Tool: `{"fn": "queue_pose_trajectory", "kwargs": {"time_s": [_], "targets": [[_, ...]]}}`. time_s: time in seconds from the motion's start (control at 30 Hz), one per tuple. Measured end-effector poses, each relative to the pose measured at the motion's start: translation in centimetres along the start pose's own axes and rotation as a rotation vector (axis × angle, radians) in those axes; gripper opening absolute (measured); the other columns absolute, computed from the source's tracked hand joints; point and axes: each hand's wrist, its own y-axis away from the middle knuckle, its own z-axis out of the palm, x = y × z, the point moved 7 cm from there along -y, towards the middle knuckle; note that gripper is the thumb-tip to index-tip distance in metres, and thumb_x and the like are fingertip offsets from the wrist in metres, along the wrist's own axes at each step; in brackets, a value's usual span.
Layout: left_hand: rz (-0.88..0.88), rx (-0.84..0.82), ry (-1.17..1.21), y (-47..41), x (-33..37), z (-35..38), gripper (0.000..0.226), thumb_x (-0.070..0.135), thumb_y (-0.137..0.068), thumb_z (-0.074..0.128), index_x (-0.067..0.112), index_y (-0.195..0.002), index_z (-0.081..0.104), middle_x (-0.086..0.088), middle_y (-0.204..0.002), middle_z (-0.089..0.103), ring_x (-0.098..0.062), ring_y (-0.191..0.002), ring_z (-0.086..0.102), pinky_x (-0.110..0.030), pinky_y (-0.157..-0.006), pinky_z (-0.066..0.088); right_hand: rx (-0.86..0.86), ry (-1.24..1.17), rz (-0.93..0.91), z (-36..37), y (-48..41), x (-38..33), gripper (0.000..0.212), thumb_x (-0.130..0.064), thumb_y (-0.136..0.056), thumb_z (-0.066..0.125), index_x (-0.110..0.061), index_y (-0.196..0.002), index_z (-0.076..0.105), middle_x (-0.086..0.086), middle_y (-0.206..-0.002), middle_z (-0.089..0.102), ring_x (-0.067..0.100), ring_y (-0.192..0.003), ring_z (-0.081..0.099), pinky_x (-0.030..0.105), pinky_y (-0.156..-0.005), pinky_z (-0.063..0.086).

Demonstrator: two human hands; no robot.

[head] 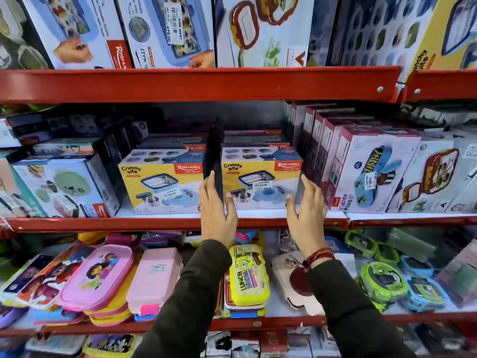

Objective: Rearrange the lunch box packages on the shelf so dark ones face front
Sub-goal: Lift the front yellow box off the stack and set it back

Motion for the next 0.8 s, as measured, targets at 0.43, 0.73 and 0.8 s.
{"fn": "queue_pose_trajectory", "kwargs": {"time_s": [0.43, 0.73, 0.8], "targets": [[-0.059, -0.133, 0.018, -0.8, -1.2, 1.2, 0.052, 0.018, -0.107, 0.041, 0.015, -0.158, 0.032, -0.01, -0.145, 0.045, -0.003, -0.119, 0.05, -0.005, -0.1, 0.029, -0.131, -0.02, 0.112, -0.6, -1.1, 2.6, 0.044, -0.035, -0.097, 0.059, -0.02, -0.137, 0.053, 0.007, -0.134, 0.065, 0.029, -0.127, 0.057, 0.052, -0.123, 0.021], [-0.111, 0.022, 0.508, -0.5, 2.4, -0.9, 0.036, 0.02, -0.106, 0.047, 0.022, -0.142, 0.043, -0.003, -0.135, 0.052, -0.009, -0.122, 0.055, -0.023, -0.107, 0.046, 0.107, -0.538, 0.081, -5.0, -0.4, 0.2, 0.032, -0.03, -0.093, 0.069, -0.028, -0.123, 0.056, -0.006, -0.118, 0.067, 0.016, -0.103, 0.068, 0.02, -0.086, 0.054], [-0.147, 0.053, 0.555, -0.4, 2.8, -1.3, 0.023, 0.022, -0.106, 0.048, 0.021, -0.13, 0.047, 0.006, -0.125, 0.058, -0.001, -0.113, 0.058, -0.027, -0.103, 0.048, 0.152, -0.596, 0.101, -5.6, -0.1, -0.4, 0.025, -0.035, -0.093, 0.07, -0.029, -0.115, 0.06, -0.009, -0.107, 0.069, 0.012, -0.091, 0.066, 0.02, -0.08, 0.051]]}}
